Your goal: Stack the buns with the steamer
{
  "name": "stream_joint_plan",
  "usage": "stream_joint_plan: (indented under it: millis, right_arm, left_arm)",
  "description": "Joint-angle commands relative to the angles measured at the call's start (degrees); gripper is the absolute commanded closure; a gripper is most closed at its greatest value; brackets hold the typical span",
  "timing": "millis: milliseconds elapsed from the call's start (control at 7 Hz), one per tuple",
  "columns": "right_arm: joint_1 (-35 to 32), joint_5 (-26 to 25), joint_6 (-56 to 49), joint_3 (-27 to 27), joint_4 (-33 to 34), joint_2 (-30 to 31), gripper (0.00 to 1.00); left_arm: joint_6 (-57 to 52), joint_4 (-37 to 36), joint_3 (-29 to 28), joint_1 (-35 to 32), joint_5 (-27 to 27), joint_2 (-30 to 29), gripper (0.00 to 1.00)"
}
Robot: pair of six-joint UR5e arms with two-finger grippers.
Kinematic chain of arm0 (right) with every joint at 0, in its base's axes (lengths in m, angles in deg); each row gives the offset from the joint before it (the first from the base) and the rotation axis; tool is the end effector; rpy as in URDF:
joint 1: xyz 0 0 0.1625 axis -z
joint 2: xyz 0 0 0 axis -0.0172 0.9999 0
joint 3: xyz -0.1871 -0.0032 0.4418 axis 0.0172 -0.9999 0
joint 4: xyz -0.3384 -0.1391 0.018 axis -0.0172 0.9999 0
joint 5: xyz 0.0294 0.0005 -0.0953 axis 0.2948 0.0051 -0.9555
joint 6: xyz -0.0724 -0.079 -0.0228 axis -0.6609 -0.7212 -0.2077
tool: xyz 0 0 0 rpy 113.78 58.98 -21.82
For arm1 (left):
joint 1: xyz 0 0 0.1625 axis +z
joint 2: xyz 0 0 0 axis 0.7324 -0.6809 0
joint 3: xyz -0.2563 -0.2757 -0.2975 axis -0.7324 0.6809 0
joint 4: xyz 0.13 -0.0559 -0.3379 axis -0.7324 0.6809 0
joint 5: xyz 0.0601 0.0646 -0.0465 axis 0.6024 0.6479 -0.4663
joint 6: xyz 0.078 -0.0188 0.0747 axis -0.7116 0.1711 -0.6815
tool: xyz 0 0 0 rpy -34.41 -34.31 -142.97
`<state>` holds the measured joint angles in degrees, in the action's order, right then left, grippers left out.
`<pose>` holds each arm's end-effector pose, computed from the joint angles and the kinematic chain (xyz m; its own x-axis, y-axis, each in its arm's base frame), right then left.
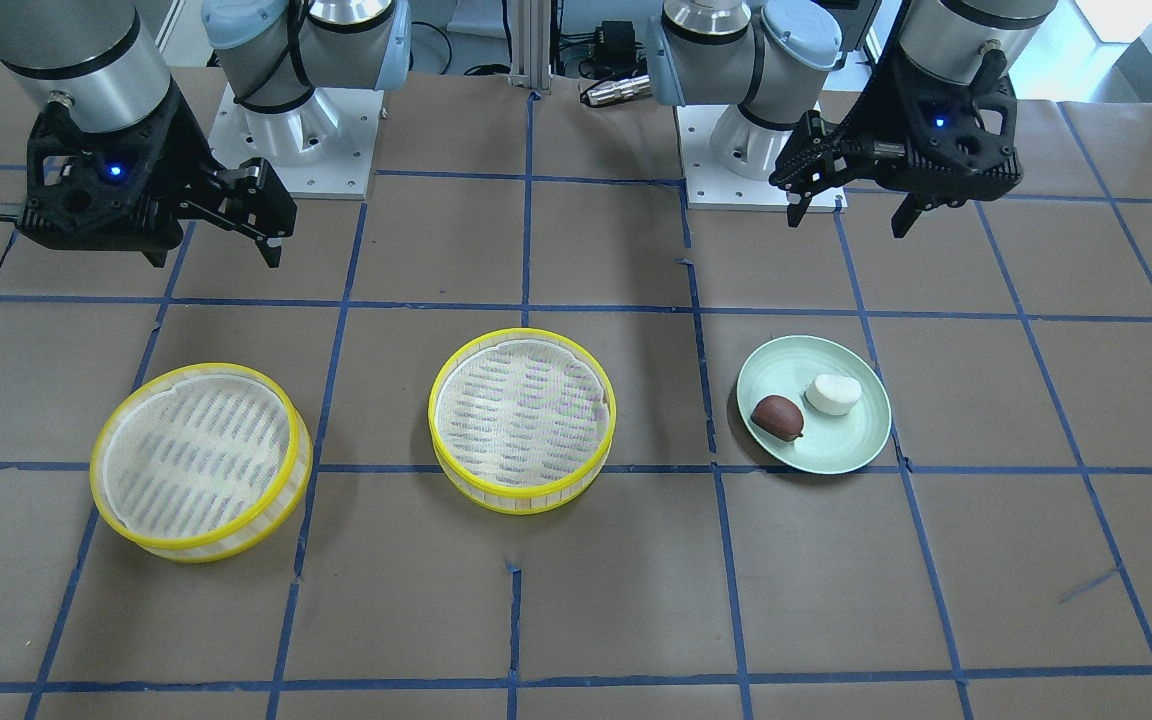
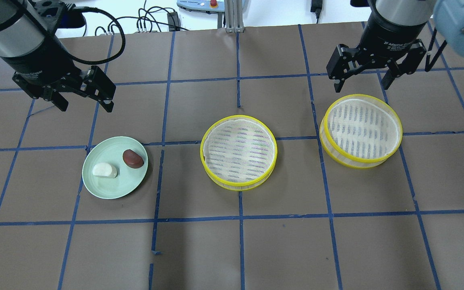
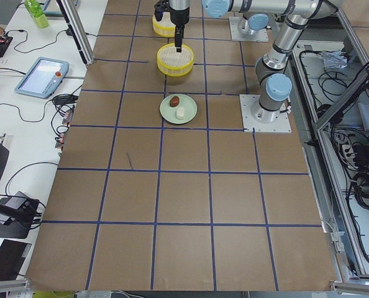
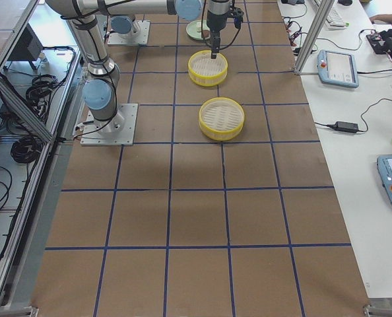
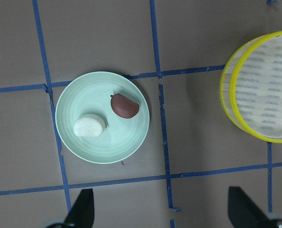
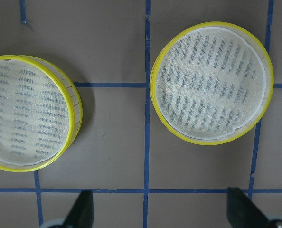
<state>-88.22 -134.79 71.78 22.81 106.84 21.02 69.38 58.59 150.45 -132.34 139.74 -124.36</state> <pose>0.1270 -0.4548 0.5362 -0.9999 -0.0166 -0.0011 -0.0166 0.9992 0.0365 -0.1005 -0.4147 0.5486 -0.9960 0.0884 0.0146 0.0886 0.9959 0.0186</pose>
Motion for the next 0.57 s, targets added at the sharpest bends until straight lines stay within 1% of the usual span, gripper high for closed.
stream_joint_plan:
  millis: [0,286,429]
  right_arm:
    - [0.0,0.0,0.0,0.0,-0.09,0.0,0.0]
    - [0.61,0.0,-0.35,-0.09,0.17,-0.17,0.0]
    - [2.01,-0.52,-1.05,-0.09,0.08,-0.18,0.0]
  left_arm:
    - [-0.01,-0.18,0.3,0.0,-0.06,0.08,0.0]
    - [-0.37,0.52,0.56,0.17,0.9,0.43,0.0]
    - [-0.54,0.87,1.26,0.7,0.99,-0.01,0.0]
